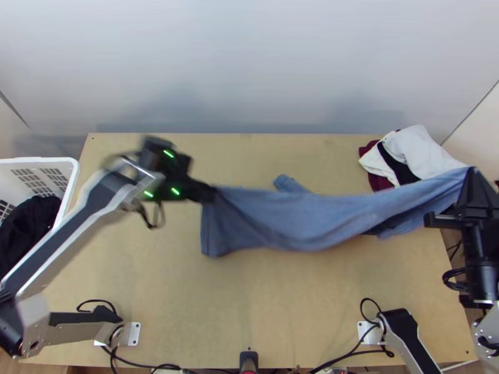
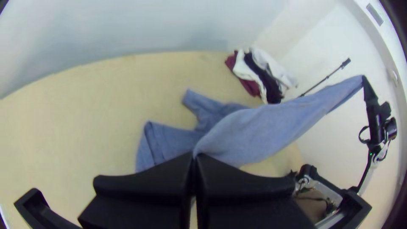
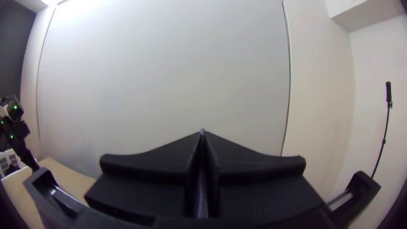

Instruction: Fold the t-shirt

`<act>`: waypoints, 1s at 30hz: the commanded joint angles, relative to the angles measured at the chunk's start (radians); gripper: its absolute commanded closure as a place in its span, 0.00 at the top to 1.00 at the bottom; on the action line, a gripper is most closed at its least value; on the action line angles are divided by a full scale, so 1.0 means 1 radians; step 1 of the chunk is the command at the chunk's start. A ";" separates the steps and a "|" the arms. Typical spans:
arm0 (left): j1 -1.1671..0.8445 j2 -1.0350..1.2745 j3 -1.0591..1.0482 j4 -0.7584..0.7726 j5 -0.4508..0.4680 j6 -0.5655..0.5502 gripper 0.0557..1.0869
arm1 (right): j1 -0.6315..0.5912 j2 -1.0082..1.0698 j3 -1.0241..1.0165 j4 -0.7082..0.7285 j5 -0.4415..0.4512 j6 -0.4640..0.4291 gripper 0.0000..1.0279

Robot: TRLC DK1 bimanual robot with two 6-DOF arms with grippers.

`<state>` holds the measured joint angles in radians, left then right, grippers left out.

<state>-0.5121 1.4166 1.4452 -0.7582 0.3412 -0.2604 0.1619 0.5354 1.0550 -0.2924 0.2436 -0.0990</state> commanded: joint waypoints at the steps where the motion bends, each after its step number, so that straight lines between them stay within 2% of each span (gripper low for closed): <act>1: 0.167 -0.130 0.256 -0.087 -0.047 0.032 0.04 | -0.024 0.095 0.157 0.006 0.002 -0.007 0.03; 6: 0.211 -0.212 0.285 -0.050 -0.125 0.032 0.04 | -0.028 0.196 0.284 0.007 0.005 0.031 0.03; 9: 0.239 -0.251 0.285 -0.023 -0.176 0.032 0.04 | -0.030 0.258 0.338 0.062 0.043 0.048 0.03; 15: 0.273 -0.340 0.282 0.165 -0.307 0.023 0.04 | -0.030 0.370 0.497 0.154 0.080 0.065 0.03; 21: 0.319 -0.464 0.290 0.261 -0.311 0.026 0.04 | -0.030 0.382 0.683 0.156 0.080 0.088 0.03; 25: 0.333 -0.521 0.325 0.277 -0.311 0.027 0.04 | -0.055 0.347 0.774 0.156 0.080 0.036 0.03; 30: 0.432 -0.578 0.327 0.296 -0.311 0.001 0.04 | -0.053 0.347 0.939 0.052 0.082 0.044 0.03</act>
<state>-0.1730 0.9234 1.7561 -0.4980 0.0402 -0.2379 0.1162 0.8806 1.7996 -0.1631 0.3222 -0.0502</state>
